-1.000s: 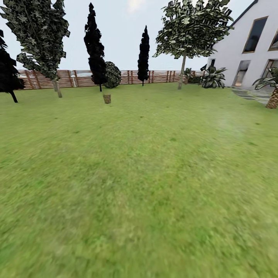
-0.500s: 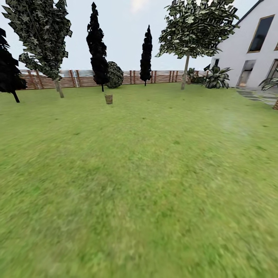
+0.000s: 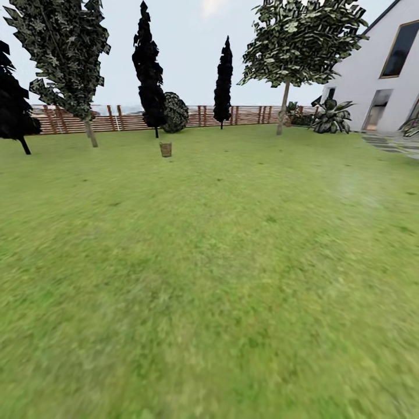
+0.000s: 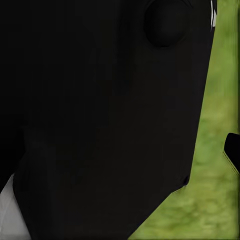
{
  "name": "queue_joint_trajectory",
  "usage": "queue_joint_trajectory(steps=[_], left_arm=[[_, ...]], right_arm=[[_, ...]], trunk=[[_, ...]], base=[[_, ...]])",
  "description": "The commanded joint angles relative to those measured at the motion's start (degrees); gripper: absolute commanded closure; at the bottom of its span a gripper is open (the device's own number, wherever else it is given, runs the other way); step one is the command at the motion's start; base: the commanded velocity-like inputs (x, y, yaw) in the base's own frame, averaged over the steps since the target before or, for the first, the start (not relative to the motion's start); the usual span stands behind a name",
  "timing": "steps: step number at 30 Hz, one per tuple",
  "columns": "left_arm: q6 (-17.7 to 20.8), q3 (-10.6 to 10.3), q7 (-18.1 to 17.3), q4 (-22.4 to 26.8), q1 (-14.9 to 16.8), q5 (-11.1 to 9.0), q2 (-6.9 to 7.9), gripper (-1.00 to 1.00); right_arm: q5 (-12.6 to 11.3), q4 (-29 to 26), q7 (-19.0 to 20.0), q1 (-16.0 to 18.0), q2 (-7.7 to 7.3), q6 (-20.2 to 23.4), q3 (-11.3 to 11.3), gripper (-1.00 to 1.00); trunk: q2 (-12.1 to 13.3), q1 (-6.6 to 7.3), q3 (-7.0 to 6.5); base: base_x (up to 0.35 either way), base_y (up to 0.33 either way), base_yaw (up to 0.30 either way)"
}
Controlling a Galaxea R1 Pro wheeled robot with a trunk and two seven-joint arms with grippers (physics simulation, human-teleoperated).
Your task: Take the three Easter eggs out of the wicker basket on the lawn in the garden, then place them on the lawn next to a single tree (choose any tree) so that all three eggs are next to the same tree and none are left in the basket.
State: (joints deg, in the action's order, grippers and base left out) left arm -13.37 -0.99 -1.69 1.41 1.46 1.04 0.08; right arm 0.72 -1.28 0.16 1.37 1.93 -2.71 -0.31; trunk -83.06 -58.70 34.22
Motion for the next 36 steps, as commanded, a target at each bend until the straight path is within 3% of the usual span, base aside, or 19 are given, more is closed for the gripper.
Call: queue_joint_trajectory(steps=[1,36], left_arm=[[-0.2,-0.1,-0.1,0.0,0.0,0.1,0.01,-1.00],[-0.2,-0.1,-0.1,0.0,0.0,0.1,0.01,-1.00]], right_arm=[[0.1,0.1,0.0,0.0,0.00,-0.2,0.0,-1.00],[0.1,0.1,0.0,0.0,0.00,-0.2,0.0,-1.00]], trunk=[[0.0,-0.03,0.05],[0.0,-0.03,0.06]], base=[[0.339,0.000,0.008],[0.339,0.000,0.025]])
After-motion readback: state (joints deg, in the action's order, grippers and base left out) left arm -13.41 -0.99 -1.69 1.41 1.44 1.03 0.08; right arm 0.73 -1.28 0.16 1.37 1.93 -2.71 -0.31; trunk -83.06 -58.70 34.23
